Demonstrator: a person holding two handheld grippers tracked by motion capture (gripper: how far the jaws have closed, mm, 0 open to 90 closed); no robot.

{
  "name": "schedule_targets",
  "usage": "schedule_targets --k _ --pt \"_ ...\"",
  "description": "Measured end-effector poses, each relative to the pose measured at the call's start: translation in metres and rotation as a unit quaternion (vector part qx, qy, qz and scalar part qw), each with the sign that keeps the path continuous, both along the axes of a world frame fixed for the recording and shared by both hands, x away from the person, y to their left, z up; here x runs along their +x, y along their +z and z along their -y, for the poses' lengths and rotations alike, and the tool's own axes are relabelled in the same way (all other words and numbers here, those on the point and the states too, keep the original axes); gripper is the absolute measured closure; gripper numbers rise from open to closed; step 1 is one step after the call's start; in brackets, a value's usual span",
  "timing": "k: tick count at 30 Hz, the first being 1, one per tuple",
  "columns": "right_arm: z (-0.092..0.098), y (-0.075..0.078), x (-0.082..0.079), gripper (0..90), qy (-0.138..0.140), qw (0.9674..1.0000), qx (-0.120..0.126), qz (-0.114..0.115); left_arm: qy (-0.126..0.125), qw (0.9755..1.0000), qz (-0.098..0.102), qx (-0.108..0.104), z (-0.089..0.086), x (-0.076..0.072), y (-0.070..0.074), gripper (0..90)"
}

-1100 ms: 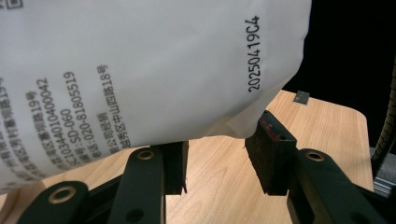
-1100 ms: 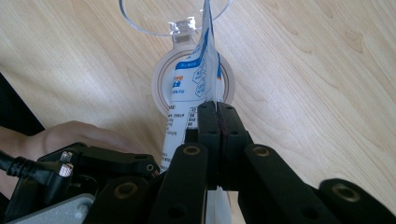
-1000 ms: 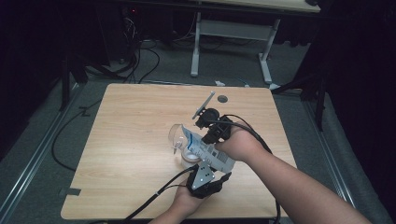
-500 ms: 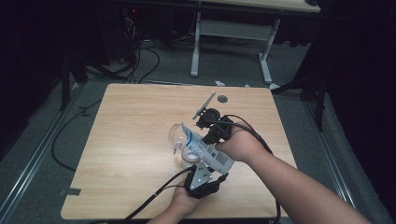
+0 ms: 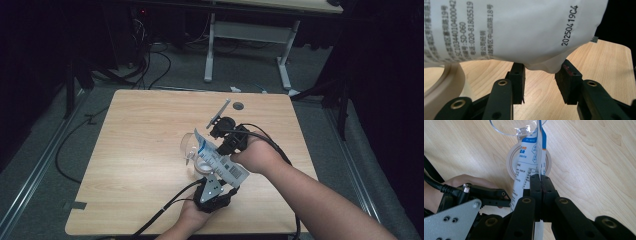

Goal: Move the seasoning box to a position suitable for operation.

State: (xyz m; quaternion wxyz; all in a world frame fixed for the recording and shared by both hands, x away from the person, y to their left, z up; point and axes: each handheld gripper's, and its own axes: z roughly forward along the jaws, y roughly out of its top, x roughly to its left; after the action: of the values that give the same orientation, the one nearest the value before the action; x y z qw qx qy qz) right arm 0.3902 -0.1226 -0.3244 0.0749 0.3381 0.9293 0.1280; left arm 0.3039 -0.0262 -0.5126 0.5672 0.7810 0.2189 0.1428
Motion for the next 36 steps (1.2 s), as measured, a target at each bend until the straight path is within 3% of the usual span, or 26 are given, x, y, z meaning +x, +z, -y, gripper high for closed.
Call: schedule_targets --k 22,36 --pt "0.006 -0.002 -0.003 89.8 -0.003 1.0000 0.002 -0.004 0.019 0.9993 -0.017 0.027 -0.003 0.004 -0.011 63.9" --pt "0.010 -0.004 -0.004 89.8 -0.008 0.9999 0.006 -0.007 0.027 0.9987 -0.027 0.033 -0.002 0.005 -0.013 64.0"
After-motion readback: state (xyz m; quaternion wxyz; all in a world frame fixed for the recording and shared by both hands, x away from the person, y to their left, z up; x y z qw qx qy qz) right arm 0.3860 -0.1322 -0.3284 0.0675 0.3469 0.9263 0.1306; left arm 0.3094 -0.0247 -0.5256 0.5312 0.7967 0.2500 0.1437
